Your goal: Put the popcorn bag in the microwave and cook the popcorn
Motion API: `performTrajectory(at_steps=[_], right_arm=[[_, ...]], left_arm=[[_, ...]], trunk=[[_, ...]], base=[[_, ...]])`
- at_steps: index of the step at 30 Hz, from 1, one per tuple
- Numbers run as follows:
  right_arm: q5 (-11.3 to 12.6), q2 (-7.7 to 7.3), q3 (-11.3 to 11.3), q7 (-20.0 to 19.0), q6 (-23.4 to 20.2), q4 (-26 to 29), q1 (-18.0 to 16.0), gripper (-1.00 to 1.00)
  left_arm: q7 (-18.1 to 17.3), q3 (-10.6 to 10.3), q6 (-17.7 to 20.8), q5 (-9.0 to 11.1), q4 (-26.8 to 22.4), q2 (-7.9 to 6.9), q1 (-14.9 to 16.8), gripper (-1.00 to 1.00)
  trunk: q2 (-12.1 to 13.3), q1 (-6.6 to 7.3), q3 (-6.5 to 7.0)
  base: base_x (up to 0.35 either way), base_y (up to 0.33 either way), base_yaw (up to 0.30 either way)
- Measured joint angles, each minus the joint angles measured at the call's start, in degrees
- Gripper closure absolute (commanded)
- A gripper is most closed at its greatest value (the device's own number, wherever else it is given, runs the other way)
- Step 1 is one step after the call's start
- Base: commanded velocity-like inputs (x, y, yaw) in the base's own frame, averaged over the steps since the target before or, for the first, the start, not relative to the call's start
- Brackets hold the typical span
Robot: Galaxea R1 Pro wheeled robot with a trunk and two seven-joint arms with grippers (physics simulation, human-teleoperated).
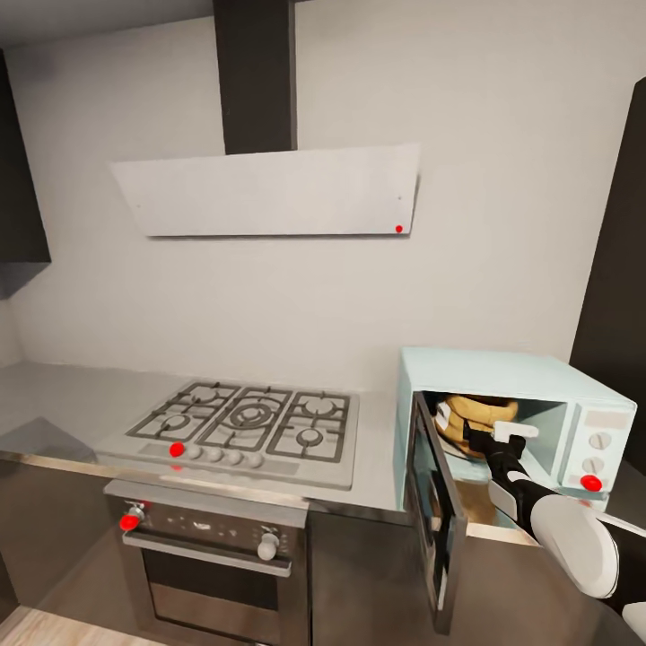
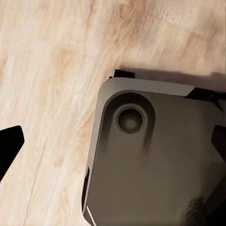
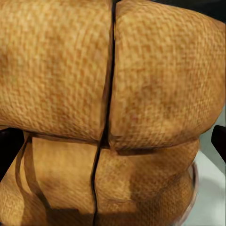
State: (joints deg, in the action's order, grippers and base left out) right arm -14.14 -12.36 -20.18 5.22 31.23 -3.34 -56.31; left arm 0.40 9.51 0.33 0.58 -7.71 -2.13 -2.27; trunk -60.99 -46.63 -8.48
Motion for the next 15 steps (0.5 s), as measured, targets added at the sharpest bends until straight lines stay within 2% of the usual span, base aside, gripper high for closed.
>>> performTrajectory(at_steps=[6,15], right_arm=[[0.0,0.00,0.0,0.0,0.0,0.0,0.0,-1.00],[0.0,-0.01,0.0,-0.1,0.0,0.0,0.0,-1.00]], left_arm=[[0.0,0.0,0.1,0.0,0.0,0.08,0.0,-1.00],[0.0,0.0,0.1,0.0,0.0,0.27,0.0,-1.00]], trunk=[[0.0,-0.02,0.00],[0.0,-0.05,0.00]], base=[[-0.018,0.000,0.000],[-0.312,0.000,0.000]])
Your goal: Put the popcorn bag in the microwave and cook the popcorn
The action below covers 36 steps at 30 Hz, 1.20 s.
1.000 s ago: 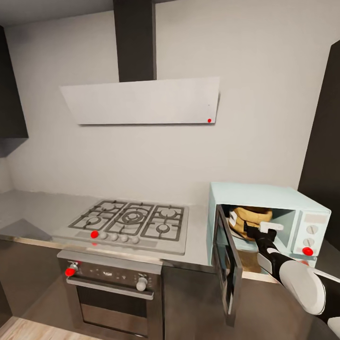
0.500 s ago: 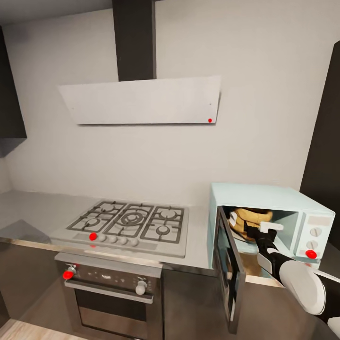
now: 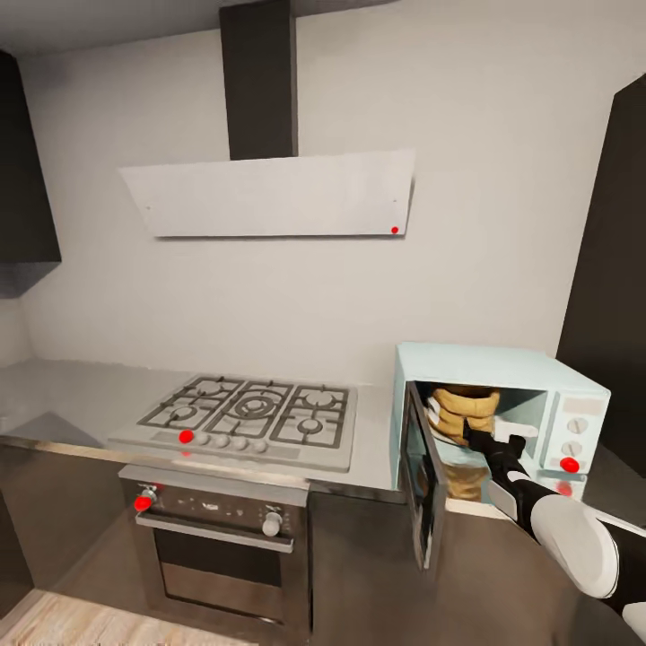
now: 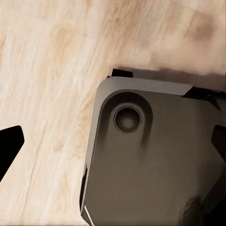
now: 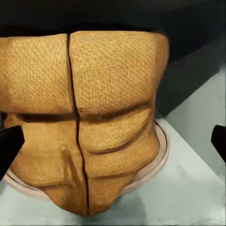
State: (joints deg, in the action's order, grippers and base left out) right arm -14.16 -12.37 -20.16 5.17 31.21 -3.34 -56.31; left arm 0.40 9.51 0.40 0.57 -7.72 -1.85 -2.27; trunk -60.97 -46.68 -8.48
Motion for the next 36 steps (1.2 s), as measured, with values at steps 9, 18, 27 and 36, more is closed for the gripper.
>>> performTrajectory(at_steps=[9,18,27,36], right_arm=[[0.0,0.00,0.0,0.0,0.0,0.0,0.0,-1.00],[-0.1,0.04,0.0,0.0,-0.1,0.0,0.0,-1.00],[-0.1,0.10,0.0,0.0,-0.5,-0.2,0.0,-1.00],[0.1,0.37,0.0,0.1,-6.9,-0.9,8.2,-1.00]], left_arm=[[0.0,0.0,0.0,0.0,0.0,0.00,0.0,-1.00],[0.0,0.0,0.0,0.0,0.0,0.00,0.0,-1.00],[0.0,0.2,0.0,0.0,0.0,-0.01,0.0,-1.00],[0.0,0.2,-0.1,0.0,0.0,-0.01,0.0,-1.00]], trunk=[[0.0,0.00,0.00],[0.0,0.00,0.00],[0.0,0.00,0.00],[0.0,0.03,-0.01]], base=[[-0.341,0.000,0.000],[-0.341,0.004,0.000],[-0.321,0.127,0.000],[-0.122,0.075,0.000]])
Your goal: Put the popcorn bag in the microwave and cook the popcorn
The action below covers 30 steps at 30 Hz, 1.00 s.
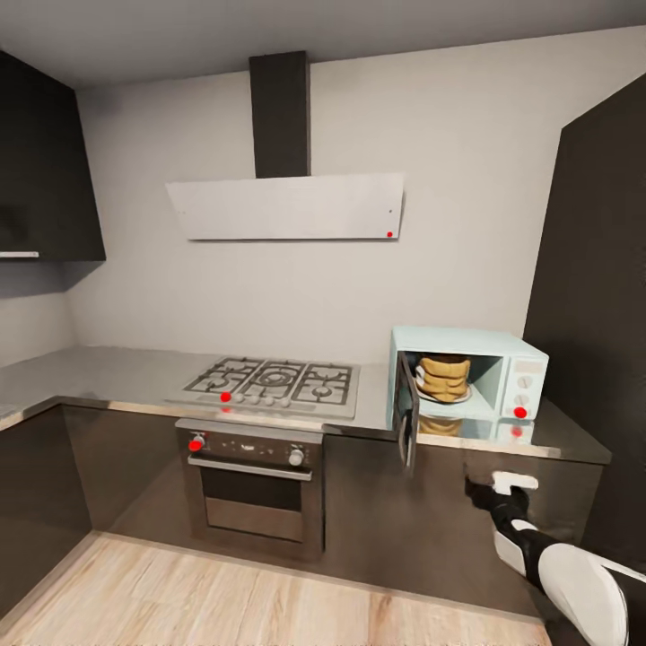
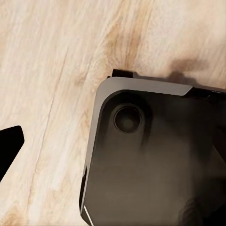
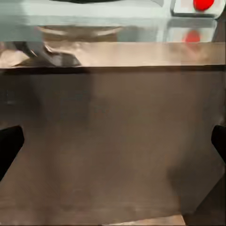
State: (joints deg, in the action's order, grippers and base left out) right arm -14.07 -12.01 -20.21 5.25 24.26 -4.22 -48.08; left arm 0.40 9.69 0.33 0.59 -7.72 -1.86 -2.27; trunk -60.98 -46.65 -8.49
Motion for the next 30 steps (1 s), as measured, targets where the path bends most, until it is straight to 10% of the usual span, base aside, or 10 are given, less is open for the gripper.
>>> performTrajectory(at_steps=[7,13,19,30], right_arm=[[-0.1,0.03,0.0,0.0,-0.6,0.0,17.7,-1.00],[-0.3,5.11,0.2,0.1,-2.8,0.0,27.3,-1.00],[-0.3,7.70,0.2,0.2,-10.7,-0.1,30.0,-1.00],[-0.3,8.53,0.3,0.1,-14.5,0.0,30.6,-1.00]], left_arm=[[0.0,-0.1,0.0,0.0,-2.8,-0.01,0.0,-1.00],[0.0,0.0,0.8,0.0,-27.4,0.75,0.0,-1.00],[-0.1,-0.2,7.6,-0.1,-49.4,4.72,0.6,-1.00],[-0.6,-4.1,13.8,-0.1,-52.5,6.67,24.9,-1.00]], trunk=[[0.0,0.00,0.00],[0.0,0.01,0.02],[0.0,0.01,0.02],[0.0,0.00,0.03]], base=[[0.000,0.000,0.000],[0.000,0.000,0.000],[0.000,0.000,0.000],[0.000,0.000,0.000]])
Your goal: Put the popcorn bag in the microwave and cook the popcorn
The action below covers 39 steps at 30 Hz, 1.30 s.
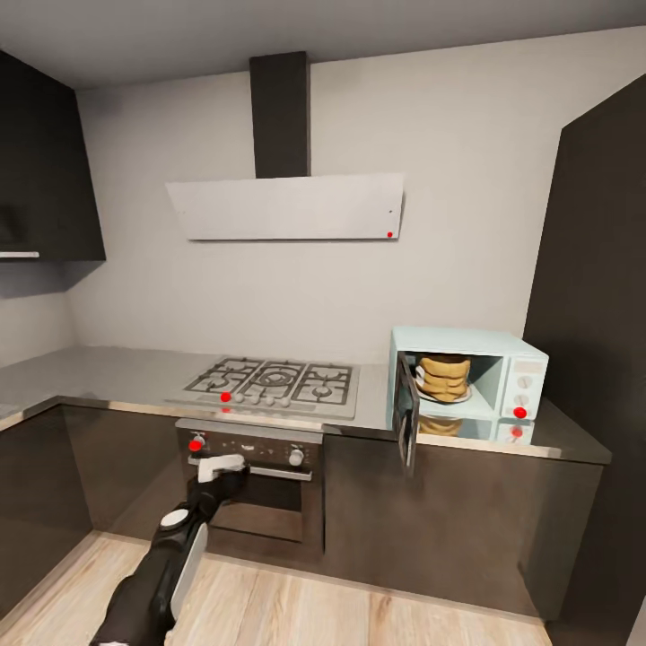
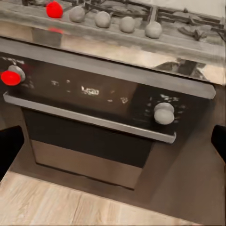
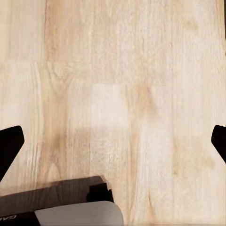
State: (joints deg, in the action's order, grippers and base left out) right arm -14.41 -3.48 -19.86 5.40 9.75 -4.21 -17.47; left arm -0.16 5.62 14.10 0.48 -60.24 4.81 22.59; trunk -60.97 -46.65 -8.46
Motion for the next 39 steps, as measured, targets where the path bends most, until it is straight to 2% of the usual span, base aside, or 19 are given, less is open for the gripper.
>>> performTrajectory(at_steps=[2,9,16,22,29,39], right_arm=[[0.0,0.00,-0.1,0.0,0.2,0.0,0.0,-1.00],[0.1,0.00,-0.3,0.0,0.1,0.0,0.0,-1.00],[0.1,0.08,-0.2,0.0,0.1,0.0,0.0,-1.00],[0.1,0.85,-0.2,0.0,0.1,0.0,0.0,-1.00],[0.1,0.95,-0.2,-0.1,0.1,0.0,0.0,-1.00],[0.0,1.30,-0.2,-0.1,0.1,0.0,0.0,-1.00]], left_arm=[[0.0,-0.4,-0.1,0.0,0.0,0.05,1.2,-1.00],[0.2,-0.6,-2.3,0.0,1.5,0.24,1.6,-1.00],[0.2,-0.6,-3.1,0.0,3.3,0.62,1.6,-1.00],[0.2,-0.6,-3.2,0.0,3.8,0.68,1.6,-1.00],[0.2,-0.8,-3.1,0.0,3.8,0.86,1.6,-1.00],[0.2,-0.8,-3.2,0.0,3.8,0.86,1.7,-1.00]], trunk=[[0.0,0.00,0.00],[0.0,0.02,-0.01],[0.0,0.04,-0.01],[0.0,0.04,-0.01],[0.0,0.03,-0.01],[0.0,0.03,-0.01]], base=[[0.000,0.000,0.000],[0.068,0.000,-0.110],[0.317,0.000,-0.008],[0.336,0.000,-0.006],[0.319,0.000,-0.243],[0.071,0.000,-0.288]])
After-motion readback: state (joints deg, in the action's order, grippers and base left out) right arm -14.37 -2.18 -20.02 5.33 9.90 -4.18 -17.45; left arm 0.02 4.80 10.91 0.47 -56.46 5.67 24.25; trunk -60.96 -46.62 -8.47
